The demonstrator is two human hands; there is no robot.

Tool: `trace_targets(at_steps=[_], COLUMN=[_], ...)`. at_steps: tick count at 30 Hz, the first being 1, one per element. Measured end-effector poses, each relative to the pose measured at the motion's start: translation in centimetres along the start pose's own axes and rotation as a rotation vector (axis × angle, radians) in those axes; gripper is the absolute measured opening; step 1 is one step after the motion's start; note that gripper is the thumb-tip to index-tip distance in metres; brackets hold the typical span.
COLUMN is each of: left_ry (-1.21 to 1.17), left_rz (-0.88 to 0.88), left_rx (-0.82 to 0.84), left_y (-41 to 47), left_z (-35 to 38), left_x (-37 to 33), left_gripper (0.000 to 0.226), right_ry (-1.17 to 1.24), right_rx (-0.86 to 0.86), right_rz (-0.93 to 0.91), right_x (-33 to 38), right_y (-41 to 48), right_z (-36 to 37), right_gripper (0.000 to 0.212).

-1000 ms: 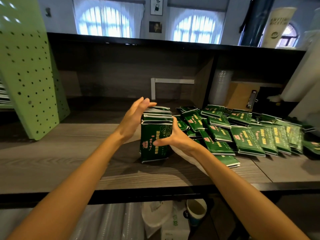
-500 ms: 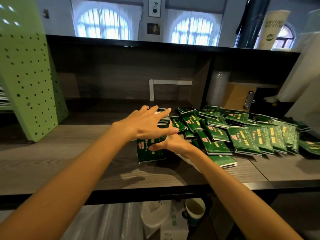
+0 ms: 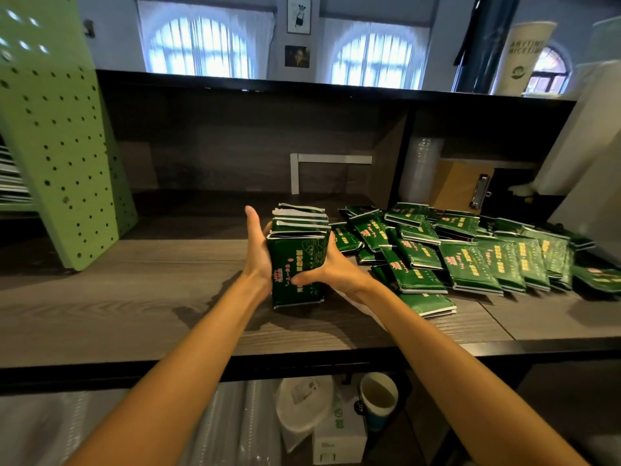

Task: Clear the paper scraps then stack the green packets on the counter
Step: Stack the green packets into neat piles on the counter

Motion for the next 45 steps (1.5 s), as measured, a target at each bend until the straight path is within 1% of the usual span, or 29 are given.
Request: trace_targets(at_steps=[2,5,6,8,9,10,11,12,13,14,15,16,18,20,21,24,27,28,30,31,33,35,37,39,41,42,43,45], left_ry=[0.022,0.089,0.119,0.197,0.236,0.278,0.346,0.412,0.477,0.552,0.620,0.656,0.669,0.682,0.689,0.685,0.658,0.648,0.671,0.672,0.647,0.621,0.562,0.543,0.551,0.536,0.510,0.453], left_rz=[0.012,0.058,0.104,0.239,0.292,0.337,0.381,0.402,0.432,0.475,0.512,0.537,0.554,0.535,0.524,0.483,0.389,0.356,0.277,0.238,0.150,0.074,-0.022,-0.106,-0.184,-0.218,-0.241,-0.274], left_rx=[-0.041,-0.041,-0.022,0.081,0.150,0.207,0.242,0.262,0.260,0.233,0.210,0.203,0.239,0.294,0.316,0.312,0.183,0.119,-0.008,-0.065,-0.150,-0.219,-0.240,-0.233,-0.234,-0.232,-0.228,-0.252], left_y=[-0.2,-0.6,-1.0,-1.9,-2.3,-2.4,-2.5,-2.3,-2.1,-1.7,-1.5,-1.2,-0.9,-0.9,-0.9,0.2,1.6,2.1,2.9,3.4,3.8,3.8,3.6,2.9,1.6,0.9,0.1,-1.0], left_z=[0.3,0.5,0.6,0.8,0.8,0.7,0.5,0.4,0.2,0.0,-0.1,-0.3,-0.5,-0.6,-0.6,-0.5,-0.4,-0.4,-0.4,-0.5,-0.6,-0.7,-0.7,-0.6,-0.5,-0.4,0.0,0.0], left_x=[0.4,0.4,0.1,-0.3,-0.5,-0.5,-0.4,-0.2,-0.1,0.1,0.2,0.4,0.7,0.8,0.8,0.6,-0.1,-0.5,-1.6,-2.2,-3.6,-5.3,-7.2,-9.9,-13.0,-14.7,-16.5,-19.5], left_gripper=[0.083,0.078,0.073,0.067,0.073,0.092,0.115,0.129,0.135,0.135,0.130,0.122,0.102,0.085,0.080,0.081,0.085,0.080,0.055,0.052,0.065,0.066,0.066,0.074,0.078,0.076,0.072,0.075], right_ry=[0.040,0.034,0.024,0.014,0.013,0.008,0.004,-0.005,-0.017,-0.024,-0.030,-0.027,-0.028,-0.040,-0.033,0.017,0.111,0.109,0.092,0.090,0.090,0.064,0.036,0.011,0.024,0.042,0.055,0.056], right_rx=[-0.023,-0.005,0.006,0.015,0.014,0.015,0.017,0.021,0.031,0.044,0.055,0.067,0.047,0.006,-0.002,0.009,0.001,-0.012,-0.016,-0.003,0.016,0.023,0.036,0.039,0.041,0.049,0.066,0.110], right_rz=[0.016,0.016,0.015,0.017,0.016,0.019,0.021,0.018,0.011,0.007,0.009,0.008,0.003,0.001,0.003,0.035,0.064,0.078,0.119,0.139,0.175,0.223,0.281,0.332,0.371,0.382,0.390,0.407], right_x=[-0.2,-0.5,-0.5,-0.7,-0.7,-0.7,-0.8,-1.0,-1.2,-1.2,-1.2,-1.1,-0.9,-0.8,-0.7,-1.0,-0.5,0.0,1.1,1.7,3.1,5.0,7.2,9.9,12.8,14.8,16.6,20.1], right_y=[0.0,-0.2,-0.4,-0.6,-0.6,-0.8,-0.9,-1.0,-1.0,-1.1,-1.0,-1.1,-1.0,-1.0,-0.9,-0.1,1.2,1.6,2.5,2.9,3.5,3.9,4.2,4.4,4.6,4.5,4.5,4.1], right_z=[-0.3,-0.6,-0.7,-1.1,-1.2,-1.3,-1.5,-1.5,-1.6,-1.6,-1.5,-1.4,-1.1,-0.9,-0.8,-1.0,-1.1,-1.0,-0.6,-0.4,0.3,1.1,1.6,1.8,1.6,1.5,1.5,1.8], right_gripper=[0.105,0.109,0.107,0.095,0.087,0.081,0.082,0.080,0.080,0.082,0.085,0.087,0.090,0.095,0.095,0.089,0.084,0.082,0.081,0.080,0.069,0.050,0.047,0.037,0.042,0.043,0.041,0.038])
Point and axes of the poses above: each hand's wrist, its own y-axis towards the middle knuckle, its own z-axis out of the palm, x = y × z, the point moved 4 cm from there along y, towards the middle knuckle, and after that the axes turned 14 degrees about -x, right-handed, at the moved point
